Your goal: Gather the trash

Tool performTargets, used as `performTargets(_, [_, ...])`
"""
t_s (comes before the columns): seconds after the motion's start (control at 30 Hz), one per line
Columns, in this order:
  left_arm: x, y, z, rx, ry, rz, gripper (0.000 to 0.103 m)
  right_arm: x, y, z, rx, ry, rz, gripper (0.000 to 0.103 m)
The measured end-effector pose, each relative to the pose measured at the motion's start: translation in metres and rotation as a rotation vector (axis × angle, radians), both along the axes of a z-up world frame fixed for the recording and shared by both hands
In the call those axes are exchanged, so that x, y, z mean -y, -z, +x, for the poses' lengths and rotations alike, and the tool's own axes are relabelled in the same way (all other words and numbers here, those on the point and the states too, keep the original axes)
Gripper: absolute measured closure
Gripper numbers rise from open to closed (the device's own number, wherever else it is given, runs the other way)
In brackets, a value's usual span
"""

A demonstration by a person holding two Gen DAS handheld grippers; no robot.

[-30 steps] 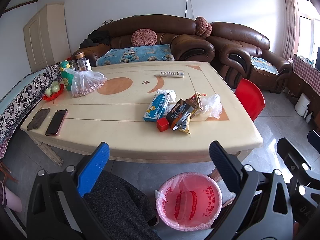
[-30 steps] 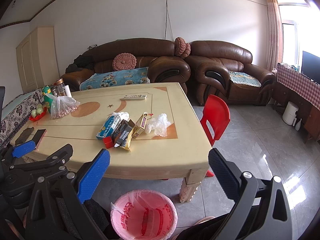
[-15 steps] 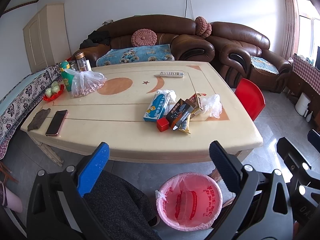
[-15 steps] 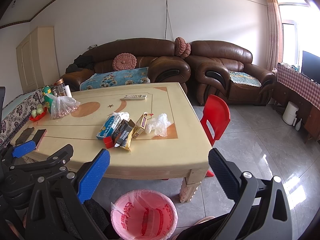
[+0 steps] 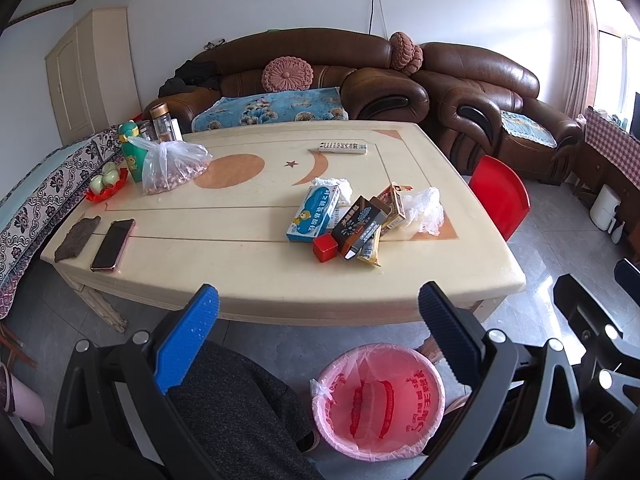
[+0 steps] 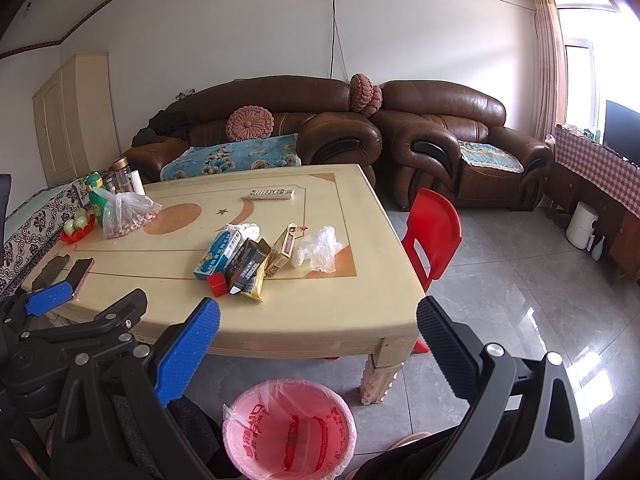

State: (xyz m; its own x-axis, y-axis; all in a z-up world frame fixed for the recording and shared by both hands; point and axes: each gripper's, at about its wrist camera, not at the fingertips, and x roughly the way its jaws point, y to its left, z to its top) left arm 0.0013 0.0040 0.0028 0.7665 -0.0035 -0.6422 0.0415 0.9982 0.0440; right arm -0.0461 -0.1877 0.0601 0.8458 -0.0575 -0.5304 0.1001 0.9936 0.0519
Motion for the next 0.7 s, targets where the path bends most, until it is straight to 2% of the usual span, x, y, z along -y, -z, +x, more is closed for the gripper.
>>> performTargets(0.23, [0.002, 0.003, 0.003, -0.013, 0.009, 0.008, 0.005, 0.0, -0.001, 0.001, -0.007, -0.002, 0.006, 0.006])
performTargets(0.7, [-0.008, 0.026, 0.036, -0.082, 0.023, -0.003, 0.005, 0.014, 0.028, 0.035, -0.048, -0.058, 0.07, 0.006])
